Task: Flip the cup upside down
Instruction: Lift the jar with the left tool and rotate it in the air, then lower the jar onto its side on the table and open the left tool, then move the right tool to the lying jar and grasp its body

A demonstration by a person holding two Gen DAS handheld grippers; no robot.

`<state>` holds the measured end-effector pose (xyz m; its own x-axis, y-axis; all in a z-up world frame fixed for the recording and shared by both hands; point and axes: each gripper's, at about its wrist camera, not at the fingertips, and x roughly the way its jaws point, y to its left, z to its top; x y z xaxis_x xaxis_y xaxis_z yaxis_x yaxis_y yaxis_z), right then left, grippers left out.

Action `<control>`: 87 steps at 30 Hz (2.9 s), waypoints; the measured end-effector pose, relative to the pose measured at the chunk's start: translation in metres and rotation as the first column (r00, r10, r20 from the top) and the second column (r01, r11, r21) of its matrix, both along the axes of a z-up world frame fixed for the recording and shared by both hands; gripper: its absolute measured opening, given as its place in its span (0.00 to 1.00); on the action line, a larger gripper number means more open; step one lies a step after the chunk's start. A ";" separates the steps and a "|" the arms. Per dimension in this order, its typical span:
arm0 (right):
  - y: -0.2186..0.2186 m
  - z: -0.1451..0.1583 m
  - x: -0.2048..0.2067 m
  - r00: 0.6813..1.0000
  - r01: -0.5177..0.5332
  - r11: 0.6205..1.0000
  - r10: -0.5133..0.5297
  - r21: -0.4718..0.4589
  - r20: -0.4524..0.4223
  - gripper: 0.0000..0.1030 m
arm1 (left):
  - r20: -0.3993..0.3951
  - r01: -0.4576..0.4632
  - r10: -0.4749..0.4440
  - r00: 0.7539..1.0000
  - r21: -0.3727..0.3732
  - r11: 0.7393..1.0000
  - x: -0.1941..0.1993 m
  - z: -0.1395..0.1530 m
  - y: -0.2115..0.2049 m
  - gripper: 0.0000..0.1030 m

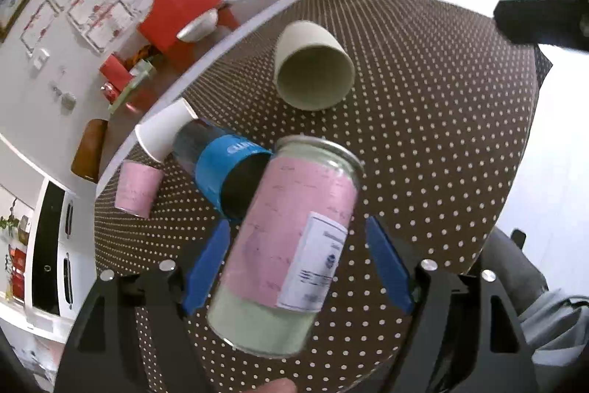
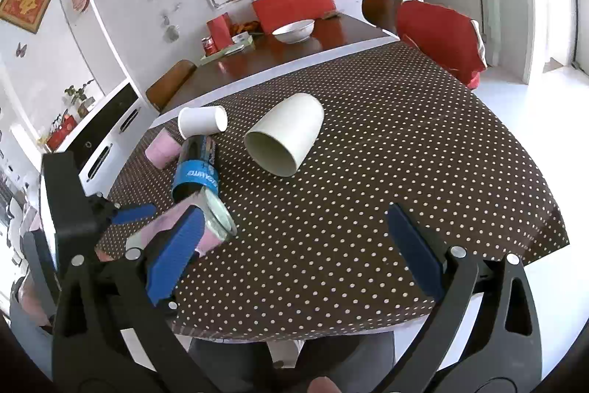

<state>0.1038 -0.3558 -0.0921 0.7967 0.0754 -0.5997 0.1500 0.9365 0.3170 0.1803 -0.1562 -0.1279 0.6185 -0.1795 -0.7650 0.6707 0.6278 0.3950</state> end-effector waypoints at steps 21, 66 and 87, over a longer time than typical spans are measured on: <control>0.046 0.012 -0.007 0.993 -0.095 0.990 0.101 -0.100 0.056 0.94 | 0.032 -0.181 0.203 0.979 -0.340 0.923 -0.037 0.044 0.077 0.84; 0.135 0.048 -0.029 0.869 -0.368 0.851 0.458 -0.374 0.189 0.94 | 0.148 -0.365 0.580 0.801 -0.647 0.669 -0.137 0.110 0.184 0.84; 0.158 0.021 0.021 0.719 -0.602 0.610 0.695 -0.516 -0.016 0.94 | 0.121 -0.417 0.610 0.783 -0.626 0.659 -0.117 0.087 0.190 0.84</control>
